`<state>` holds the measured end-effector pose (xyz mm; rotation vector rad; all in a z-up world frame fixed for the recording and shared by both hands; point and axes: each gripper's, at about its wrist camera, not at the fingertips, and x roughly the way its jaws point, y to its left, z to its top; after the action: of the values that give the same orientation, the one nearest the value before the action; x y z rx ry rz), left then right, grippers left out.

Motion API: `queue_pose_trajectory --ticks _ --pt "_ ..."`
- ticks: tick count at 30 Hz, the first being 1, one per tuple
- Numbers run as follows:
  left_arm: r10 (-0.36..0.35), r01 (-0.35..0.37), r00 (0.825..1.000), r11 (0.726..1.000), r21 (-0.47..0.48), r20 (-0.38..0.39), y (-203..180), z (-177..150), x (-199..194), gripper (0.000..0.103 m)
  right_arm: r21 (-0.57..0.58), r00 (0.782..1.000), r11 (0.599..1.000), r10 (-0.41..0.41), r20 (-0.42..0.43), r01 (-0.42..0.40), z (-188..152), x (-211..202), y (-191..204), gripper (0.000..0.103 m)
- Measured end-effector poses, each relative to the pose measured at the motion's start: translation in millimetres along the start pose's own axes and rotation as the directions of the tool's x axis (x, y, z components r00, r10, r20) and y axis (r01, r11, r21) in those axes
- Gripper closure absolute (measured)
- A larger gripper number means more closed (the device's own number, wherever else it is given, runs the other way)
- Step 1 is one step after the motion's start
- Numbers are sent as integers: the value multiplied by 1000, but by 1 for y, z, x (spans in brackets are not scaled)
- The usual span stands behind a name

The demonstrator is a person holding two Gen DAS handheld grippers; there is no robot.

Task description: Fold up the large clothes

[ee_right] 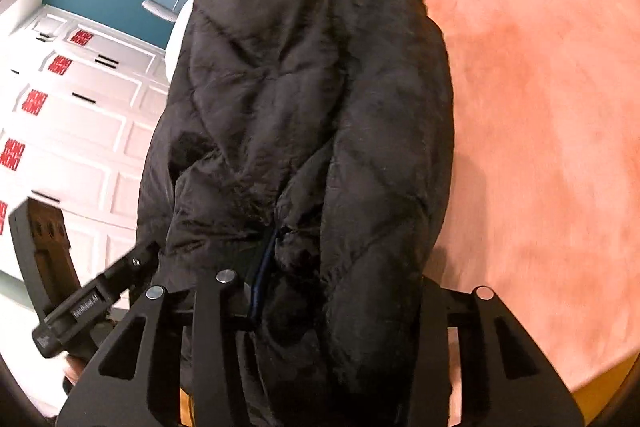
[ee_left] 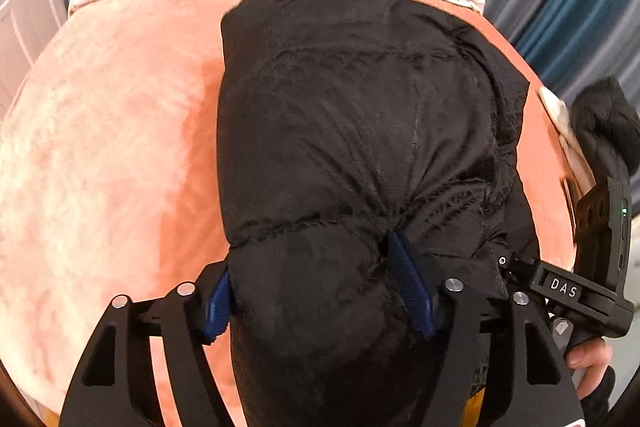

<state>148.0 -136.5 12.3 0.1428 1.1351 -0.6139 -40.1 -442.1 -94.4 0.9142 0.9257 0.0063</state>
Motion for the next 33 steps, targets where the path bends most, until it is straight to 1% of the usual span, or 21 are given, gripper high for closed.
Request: queue_pose_trajectory --ticks 1,5,8,9,11,13,14,19,22,24,28,30,31,32,33 --pt "1 -1 1000 1000 6 -1 -4 -3 -5 38 -13 1000 1000 -7 5 7 -12 -6 5 64" --pt "4 -5 1000 1000 22 18 -6 -23 -34 41 -70 999 997 -22 29 24 -38 -23 36 66" --pt "-27 27 999 1000 0 26 0 -34 -54 44 -116 999 993 -24 47 29 -53 -38 55 69" --pt "-39 40 999 999 -10 33 3 -36 -60 45 -128 998 991 -22 55 29 -48 -43 60 70" --pt "-61 62 997 998 -20 47 7 -41 -73 48 -169 996 985 -22 86 36 -51 -53 79 71" --pt "-68 70 995 997 -31 67 9 -43 -84 49 -206 994 978 -22 108 44 -61 -67 78 71" --pt "-72 75 994 997 -35 85 11 -45 -92 50 -237 992 970 -18 121 47 -64 -73 88 72" --pt "-68 74 984 997 -32 167 11 -45 -124 54 -306 985 951 10 172 43 -72 -88 106 73" --pt "-57 64 974 998 -25 221 14 -48 -146 56 -355 977 935 49 207 28 -74 -94 126 73" --pt "-48 58 964 998 -30 260 22 -47 -161 57 -378 972 925 72 223 19 -71 -91 139 73" --pt "-5 18 946 999 -37 323 41 -31 -183 59 -428 955 904 135 264 -10 -58 -83 171 74" --pt "28 -18 926 999 -30 377 55 -19 -200 60 -450 942 892 184 279 -41 -44 -73 189 74" --pt "49 -39 913 999 -32 406 62 -12 -207 60 -458 938 887 206 278 -59 -38 -68 196 74" --pt "67 -58 904 998 -33 423 69 -6 -211 60 -463 934 883 226 275 -77 -30 -58 203 74" --pt "86 -81 899 996 -30 429 77 1 -208 60 -449 933 888 241 268 -101 -21 -41 205 70"
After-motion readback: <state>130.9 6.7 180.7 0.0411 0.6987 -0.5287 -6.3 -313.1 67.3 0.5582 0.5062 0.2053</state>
